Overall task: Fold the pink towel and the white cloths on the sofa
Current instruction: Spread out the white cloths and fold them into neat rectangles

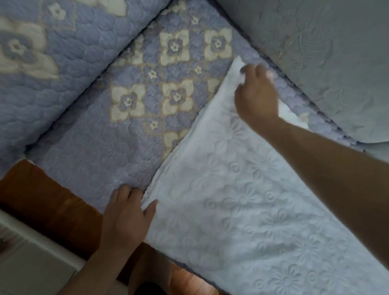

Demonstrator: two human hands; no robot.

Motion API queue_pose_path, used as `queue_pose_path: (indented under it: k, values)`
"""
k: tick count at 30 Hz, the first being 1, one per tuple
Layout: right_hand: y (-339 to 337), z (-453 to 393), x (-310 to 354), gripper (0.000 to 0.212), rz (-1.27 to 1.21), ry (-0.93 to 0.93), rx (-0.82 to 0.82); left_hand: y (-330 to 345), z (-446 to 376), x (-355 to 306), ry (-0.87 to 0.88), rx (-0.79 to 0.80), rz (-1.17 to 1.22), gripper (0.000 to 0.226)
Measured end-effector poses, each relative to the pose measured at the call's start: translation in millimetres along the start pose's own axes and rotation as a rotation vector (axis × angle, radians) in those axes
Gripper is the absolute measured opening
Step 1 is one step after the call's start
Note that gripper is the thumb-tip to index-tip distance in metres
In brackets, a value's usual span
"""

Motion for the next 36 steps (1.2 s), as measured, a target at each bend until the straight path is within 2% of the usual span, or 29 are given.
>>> queue_pose_path:
  k: [2,4,6,10,12,15,17,20,25,28,31,36]
  values:
    - [24,35,4,0.045,-0.160,0.197,0.269,1,1,1,-0.063,0.068,0.098,0.029]
    - [33,38,9,0.068,-0.279,0.378,0.276,3,5,0,-0.114,0.167,0.219,0.031]
    - [38,19,16,0.082,-0.309,0.493,0.257,7,10,0,-0.103,0.236,0.272,0.030]
    - [61,-11,9,0.072,-0.415,0.628,0.284,6,14,-8,-0.052,0.303,0.363,0.031]
    - [57,-8,-4,0.074,-0.490,0.647,0.246,-1,21,-28,-0.062,0.417,0.446,0.021]
    - [31,10,-40,0.051,-0.634,0.753,0.224,-10,38,-83,-0.006,0.579,0.563,0.024]
    - [-3,34,-81,0.041,-0.797,0.882,0.213,-8,57,-128,0.073,0.656,0.565,0.025]
    - [-72,81,-169,0.033,-0.938,0.942,0.138,23,102,-205,0.180,0.822,0.525,0.016]
    - [-167,189,-340,0.019,-0.687,0.992,0.181,109,210,-333,0.333,1.051,0.423,0.021]
    - [-191,248,-443,0.039,-0.712,1.014,0.082,167,275,-398,0.349,1.078,0.361,0.021]
    - [-192,307,-535,0.056,-0.698,0.980,0.077,227,336,-452,0.277,1.083,0.322,0.022]
    - [-194,396,-672,0.051,-0.666,0.909,0.014,309,423,-521,0.154,0.964,0.268,0.016]
Point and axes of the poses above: each hand's wrist, its own z-axis away from the middle knuckle, its own y-axis out of the palm, x = y × z, the point moved 7 cm from there along -z, towards the middle knuckle, and after that the axes turned 3 degrees about -x, right-handed, at the moved point
